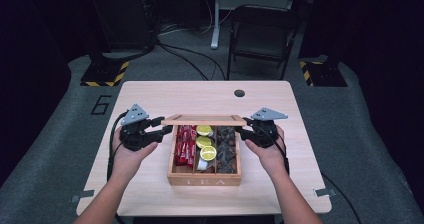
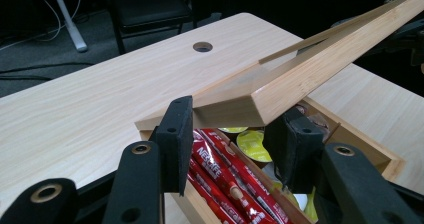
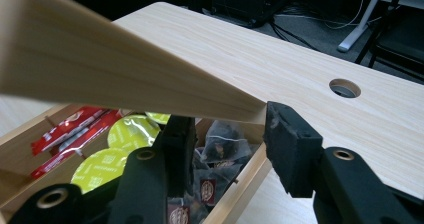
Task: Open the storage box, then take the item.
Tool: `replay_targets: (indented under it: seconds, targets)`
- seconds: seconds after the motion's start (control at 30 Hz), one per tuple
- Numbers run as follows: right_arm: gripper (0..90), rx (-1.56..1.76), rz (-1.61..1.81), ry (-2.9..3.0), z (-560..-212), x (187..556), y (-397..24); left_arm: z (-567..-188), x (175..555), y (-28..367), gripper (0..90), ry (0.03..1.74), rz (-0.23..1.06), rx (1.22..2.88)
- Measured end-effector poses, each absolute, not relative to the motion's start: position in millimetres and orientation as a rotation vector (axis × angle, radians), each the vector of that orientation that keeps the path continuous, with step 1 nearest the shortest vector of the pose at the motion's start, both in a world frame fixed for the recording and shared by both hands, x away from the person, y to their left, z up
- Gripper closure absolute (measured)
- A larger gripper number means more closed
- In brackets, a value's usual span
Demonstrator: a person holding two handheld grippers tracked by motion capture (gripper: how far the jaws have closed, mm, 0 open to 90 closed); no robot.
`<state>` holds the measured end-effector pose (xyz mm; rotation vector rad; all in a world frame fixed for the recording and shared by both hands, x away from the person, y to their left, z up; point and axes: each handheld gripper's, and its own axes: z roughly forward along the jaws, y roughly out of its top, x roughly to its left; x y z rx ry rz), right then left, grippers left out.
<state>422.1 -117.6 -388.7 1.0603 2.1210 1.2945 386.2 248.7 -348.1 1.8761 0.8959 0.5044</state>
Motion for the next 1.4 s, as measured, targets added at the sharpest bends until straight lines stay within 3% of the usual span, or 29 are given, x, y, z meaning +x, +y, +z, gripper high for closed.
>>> replay_targets:
  seconds: [0.7,1.4]
  targets:
    - [57.1,1.055,1.357,2.134,-390.2,442.6,-122.2,-350.8,393.5,250.2,57.6,0.932,0.499,1.779]
    - [57.0,1.047,1.352,2.146,-390.3,442.4,-122.7,-404.2,387.7,257.2,55.3,1.022,0.439,1.780]
